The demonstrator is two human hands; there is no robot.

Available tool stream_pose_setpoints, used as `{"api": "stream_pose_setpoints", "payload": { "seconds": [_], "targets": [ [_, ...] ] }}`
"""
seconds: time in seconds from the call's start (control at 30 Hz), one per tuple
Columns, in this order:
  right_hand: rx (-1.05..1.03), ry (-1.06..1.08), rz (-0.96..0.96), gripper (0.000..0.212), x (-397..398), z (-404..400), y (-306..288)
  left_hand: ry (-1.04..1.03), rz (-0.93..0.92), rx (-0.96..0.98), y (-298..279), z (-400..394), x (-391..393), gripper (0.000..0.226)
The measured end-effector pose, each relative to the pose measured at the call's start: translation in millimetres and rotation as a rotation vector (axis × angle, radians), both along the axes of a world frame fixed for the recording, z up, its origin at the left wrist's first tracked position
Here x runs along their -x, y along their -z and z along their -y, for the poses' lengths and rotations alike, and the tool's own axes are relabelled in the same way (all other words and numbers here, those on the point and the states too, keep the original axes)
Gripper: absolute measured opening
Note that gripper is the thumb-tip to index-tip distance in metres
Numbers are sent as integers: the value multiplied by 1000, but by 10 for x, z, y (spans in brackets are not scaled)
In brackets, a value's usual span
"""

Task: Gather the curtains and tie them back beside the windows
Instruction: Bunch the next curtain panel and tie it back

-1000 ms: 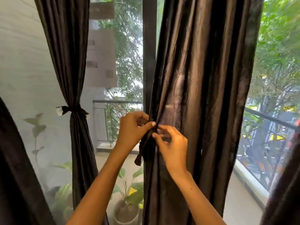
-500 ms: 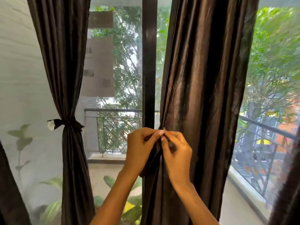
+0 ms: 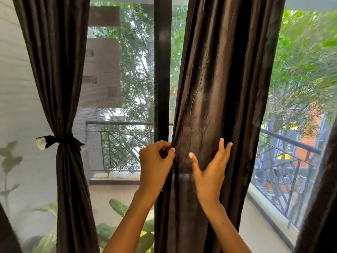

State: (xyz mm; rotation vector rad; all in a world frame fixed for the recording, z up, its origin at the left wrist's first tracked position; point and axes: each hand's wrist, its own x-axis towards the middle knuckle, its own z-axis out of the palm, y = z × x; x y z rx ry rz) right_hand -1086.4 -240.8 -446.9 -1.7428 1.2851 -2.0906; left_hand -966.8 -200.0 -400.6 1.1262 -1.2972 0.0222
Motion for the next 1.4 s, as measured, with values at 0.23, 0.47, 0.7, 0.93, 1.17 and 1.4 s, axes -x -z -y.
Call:
{"api": "stream_pose_setpoints", "payload": {
  "seconds": [0.23, 0.47, 0.7, 0.93, 1.17, 1.4],
  "targets": [
    [249, 84, -121, 57, -113, -26, -20, -42, 30, 10, 39, 63, -19, 8],
    [162, 141, -276, 42, -165, 70, 74, -62, 61, 38, 46, 38, 2, 10],
    [24, 80, -67, 43, -198, 49, 57, -72, 73, 50, 56, 6, -25, 11],
    [-78, -78, 115, 108, -91, 92, -22, -82, 51, 25, 56, -29, -61, 13],
    [-10, 110, -184, 31, -173, -74, 85, -46, 70, 49, 54, -46, 41, 12],
    [-56, 51, -420, 59, -246, -194, 62, 25, 99, 47, 114, -4, 116, 16]
  ]
}}
